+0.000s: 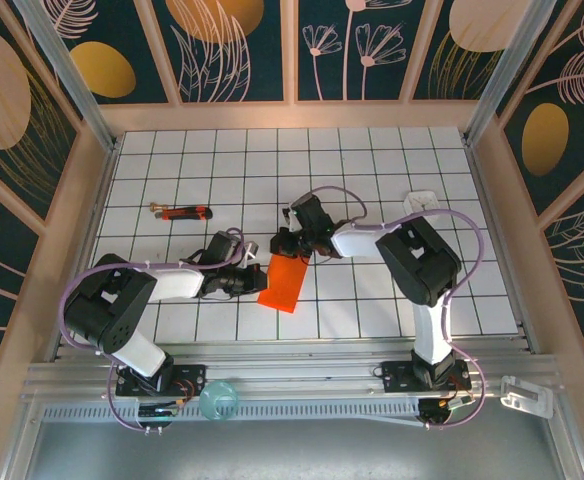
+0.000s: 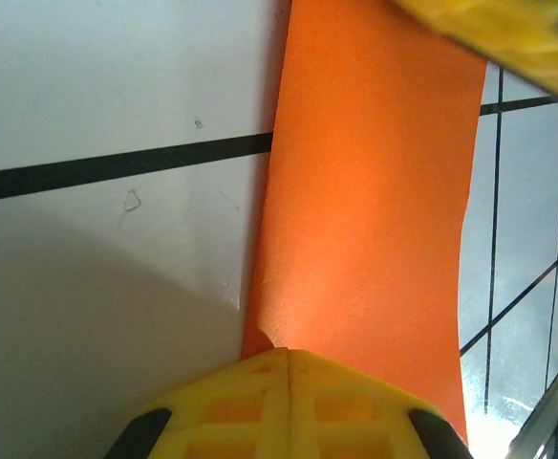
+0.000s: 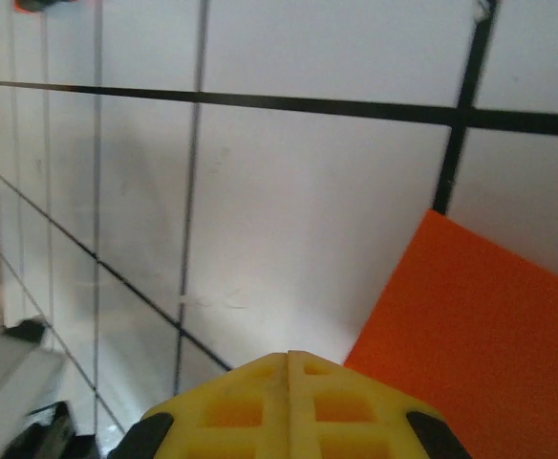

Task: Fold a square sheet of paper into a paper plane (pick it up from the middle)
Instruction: First fold in half a square sheet of paper at the center of the table.

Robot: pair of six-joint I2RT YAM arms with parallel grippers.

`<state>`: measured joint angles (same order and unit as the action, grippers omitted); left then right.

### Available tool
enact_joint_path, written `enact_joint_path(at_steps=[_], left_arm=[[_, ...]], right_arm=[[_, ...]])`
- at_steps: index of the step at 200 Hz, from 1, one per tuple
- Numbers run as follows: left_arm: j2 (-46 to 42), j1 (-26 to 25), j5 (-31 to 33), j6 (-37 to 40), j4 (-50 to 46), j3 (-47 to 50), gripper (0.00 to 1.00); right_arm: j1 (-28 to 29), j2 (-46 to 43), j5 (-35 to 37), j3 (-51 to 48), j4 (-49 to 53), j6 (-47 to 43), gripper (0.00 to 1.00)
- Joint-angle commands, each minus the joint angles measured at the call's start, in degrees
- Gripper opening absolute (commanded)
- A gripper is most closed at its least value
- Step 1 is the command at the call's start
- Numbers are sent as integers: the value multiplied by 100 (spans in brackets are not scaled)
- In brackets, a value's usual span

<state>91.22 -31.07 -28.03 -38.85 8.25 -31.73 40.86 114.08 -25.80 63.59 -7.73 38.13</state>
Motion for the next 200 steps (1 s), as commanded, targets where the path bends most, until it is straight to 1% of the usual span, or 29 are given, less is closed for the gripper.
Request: enact_joint_path(at_steps=[1, 27, 47, 62, 77, 85, 96, 105, 114, 154, 200], left_arm=[[192, -17, 536, -59, -1174, 183, 0], [-175, -21, 295, -247, -1203, -92, 0], [-472, 24, 57, -379, -1077, -438, 9], [-576, 179, -301, -593, -608, -544, 16], [-422, 298, -608, -706, -207, -654, 19], [-233, 308, -765, -653, -188, -821, 18], [48, 313, -895, -562, -203, -1007, 10], [247, 344, -842, -451, -303, -1136, 4], [404, 381, -801, -329, -394, -1255, 0], [963, 525, -684, -3, -604, -1537, 0], [1327, 538, -622, 239, -770, -1476, 0]], right_arm=[[-69, 323, 97, 92, -56, 113, 0], [-152, 401, 181, -33, 78, -66, 0], [-186, 422, 173, -173, 100, -192, 0], [-196, 437, 215, -226, 169, -300, 0], [-210, 439, 225, -296, 181, -363, 0], [-221, 453, 225, -307, 205, -391, 0], [-233, 439, 233, -325, 218, -412, 0], [-228, 417, 257, -342, 217, -418, 0], [-233, 411, 269, -356, 227, -415, 0], [-228, 379, 277, -426, 175, -403, 0], [-229, 377, 329, -469, 191, -420, 0]])
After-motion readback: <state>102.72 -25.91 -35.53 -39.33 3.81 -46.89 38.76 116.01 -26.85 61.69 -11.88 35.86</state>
